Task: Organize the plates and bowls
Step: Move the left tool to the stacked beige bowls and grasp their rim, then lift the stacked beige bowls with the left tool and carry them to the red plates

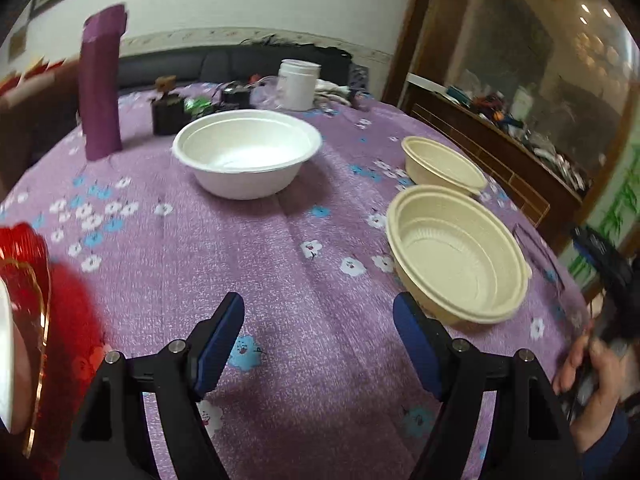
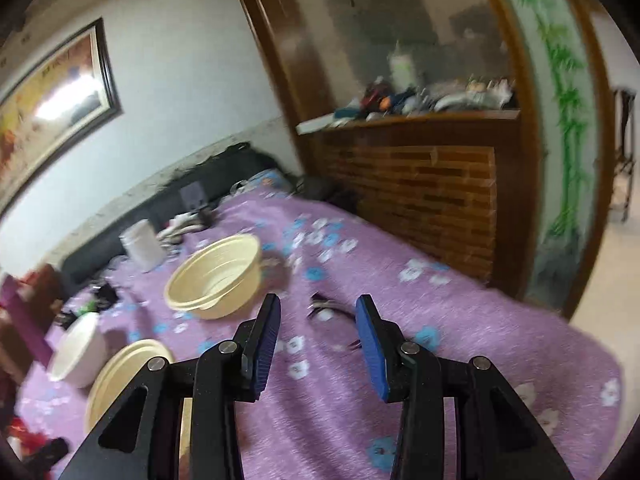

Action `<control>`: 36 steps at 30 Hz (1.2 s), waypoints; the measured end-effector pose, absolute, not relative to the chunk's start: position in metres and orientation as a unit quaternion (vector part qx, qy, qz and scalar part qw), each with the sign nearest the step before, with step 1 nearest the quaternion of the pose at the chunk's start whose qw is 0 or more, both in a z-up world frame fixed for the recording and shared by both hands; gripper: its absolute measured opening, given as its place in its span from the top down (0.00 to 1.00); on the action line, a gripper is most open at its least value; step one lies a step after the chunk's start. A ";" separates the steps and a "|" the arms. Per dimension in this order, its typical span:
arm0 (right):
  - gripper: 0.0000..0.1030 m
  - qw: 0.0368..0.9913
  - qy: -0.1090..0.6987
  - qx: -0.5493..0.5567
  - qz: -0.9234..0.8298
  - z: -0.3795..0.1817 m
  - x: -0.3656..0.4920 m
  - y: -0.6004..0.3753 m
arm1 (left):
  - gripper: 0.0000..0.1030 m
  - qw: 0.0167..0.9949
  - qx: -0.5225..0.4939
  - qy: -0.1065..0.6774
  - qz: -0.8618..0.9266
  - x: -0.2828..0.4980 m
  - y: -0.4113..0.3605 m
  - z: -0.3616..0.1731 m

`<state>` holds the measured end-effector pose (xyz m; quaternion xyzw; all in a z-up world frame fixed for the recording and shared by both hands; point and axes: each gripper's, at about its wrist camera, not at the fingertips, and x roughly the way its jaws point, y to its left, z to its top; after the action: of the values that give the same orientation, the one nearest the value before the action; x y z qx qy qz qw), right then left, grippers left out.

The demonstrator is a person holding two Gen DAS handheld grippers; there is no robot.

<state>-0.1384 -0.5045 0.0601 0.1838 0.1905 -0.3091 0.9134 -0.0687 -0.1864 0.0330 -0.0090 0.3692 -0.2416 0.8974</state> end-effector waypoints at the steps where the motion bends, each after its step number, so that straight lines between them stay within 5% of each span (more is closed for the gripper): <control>1: 0.59 0.909 0.191 0.172 -0.329 0.061 -0.135 -0.503 | 0.26 0.899 -0.011 0.365 -0.242 -0.070 -0.186 0.034; 8: 0.59 0.907 0.226 0.195 -0.296 0.063 -0.125 -0.504 | 0.24 0.905 -0.019 0.341 -0.255 -0.078 -0.184 0.041; 11: 0.43 0.900 0.251 0.304 -0.186 0.056 -0.139 -0.511 | 0.24 0.898 -0.027 0.346 -0.268 -0.076 -0.186 0.040; 17: 0.43 0.872 0.323 0.362 -0.061 0.030 -0.129 -0.506 | 0.24 0.902 -0.024 0.342 -0.263 -0.080 -0.185 0.046; 25: 0.43 0.873 0.340 0.350 0.000 0.040 -0.115 -0.505 | 0.25 0.855 -0.004 0.432 -0.288 -0.046 -0.223 0.070; 27: 0.43 0.872 0.349 0.343 -0.004 0.041 -0.116 -0.504 | 0.29 0.854 0.010 0.442 -0.273 -0.031 -0.235 0.065; 29: 0.43 0.868 0.359 0.344 -0.011 0.038 -0.116 -0.506 | 0.55 0.843 0.016 0.459 -0.281 -0.019 -0.246 0.058; 30: 0.43 0.864 0.360 0.352 -0.008 0.035 -0.117 -0.508 | 0.59 0.835 0.011 0.467 -0.291 -0.015 -0.251 0.055; 36: 0.46 0.854 0.362 0.373 -0.001 0.030 -0.115 -0.511 | 0.62 0.823 -0.003 0.481 -0.302 0.003 -0.272 0.041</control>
<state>-0.1151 -0.5110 0.0303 0.3734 0.3622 -0.0012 0.8541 0.0035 -0.2716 0.0407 -0.0031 0.4814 -0.3017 0.8230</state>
